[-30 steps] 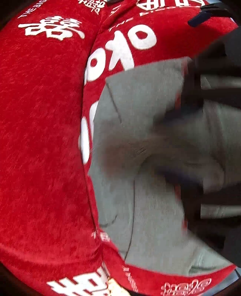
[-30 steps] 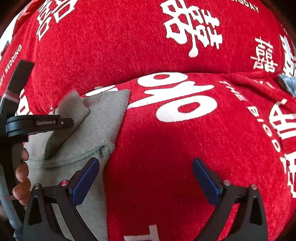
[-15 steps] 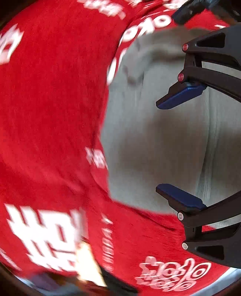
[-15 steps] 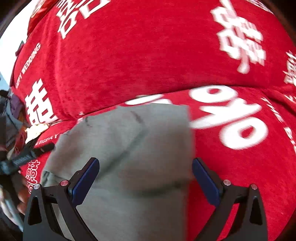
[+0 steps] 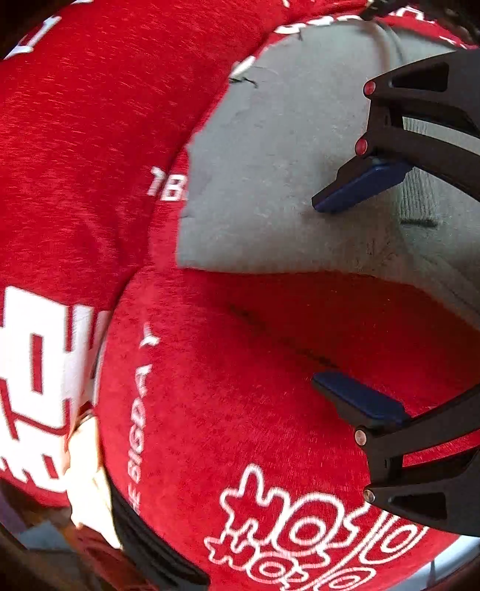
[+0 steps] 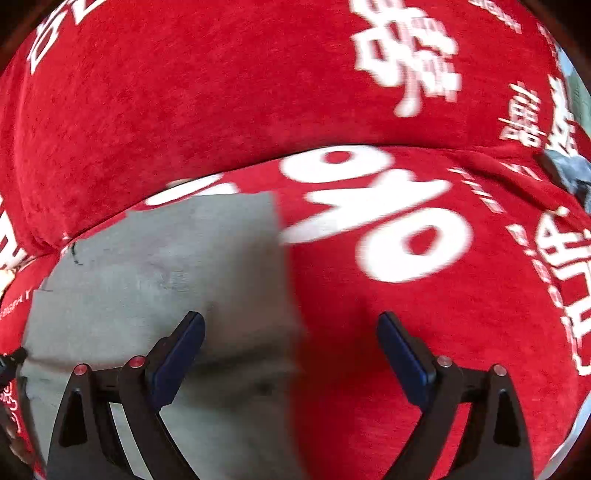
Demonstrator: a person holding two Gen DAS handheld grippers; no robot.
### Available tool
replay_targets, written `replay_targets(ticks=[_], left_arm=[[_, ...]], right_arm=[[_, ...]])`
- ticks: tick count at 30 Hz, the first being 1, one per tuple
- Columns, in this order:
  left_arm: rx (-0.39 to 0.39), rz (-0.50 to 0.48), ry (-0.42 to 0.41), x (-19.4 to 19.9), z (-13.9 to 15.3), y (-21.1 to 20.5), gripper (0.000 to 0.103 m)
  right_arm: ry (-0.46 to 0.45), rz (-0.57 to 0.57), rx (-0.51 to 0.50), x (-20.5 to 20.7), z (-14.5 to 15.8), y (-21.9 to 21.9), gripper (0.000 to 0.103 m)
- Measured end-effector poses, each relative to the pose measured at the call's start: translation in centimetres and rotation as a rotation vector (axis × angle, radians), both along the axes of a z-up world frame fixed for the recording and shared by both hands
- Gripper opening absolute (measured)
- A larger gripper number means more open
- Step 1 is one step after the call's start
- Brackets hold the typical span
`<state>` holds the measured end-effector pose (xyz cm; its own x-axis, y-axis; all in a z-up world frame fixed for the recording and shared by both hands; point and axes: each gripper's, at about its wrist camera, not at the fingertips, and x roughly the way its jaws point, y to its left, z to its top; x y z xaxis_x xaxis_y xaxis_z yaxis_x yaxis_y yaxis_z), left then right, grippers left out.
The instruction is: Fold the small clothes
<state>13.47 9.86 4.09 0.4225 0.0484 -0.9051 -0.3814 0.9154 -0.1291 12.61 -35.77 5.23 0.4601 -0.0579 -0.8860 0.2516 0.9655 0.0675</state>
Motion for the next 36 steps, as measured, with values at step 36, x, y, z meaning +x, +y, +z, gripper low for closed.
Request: replay_targets(ticks=[36], left_arm=[[0.104,-0.290,-0.026,-1.5,2.9,-10.9,0.103]], right_arm=[[-0.012,0.353,-0.053,5.7,1.0,11.8,0.101]])
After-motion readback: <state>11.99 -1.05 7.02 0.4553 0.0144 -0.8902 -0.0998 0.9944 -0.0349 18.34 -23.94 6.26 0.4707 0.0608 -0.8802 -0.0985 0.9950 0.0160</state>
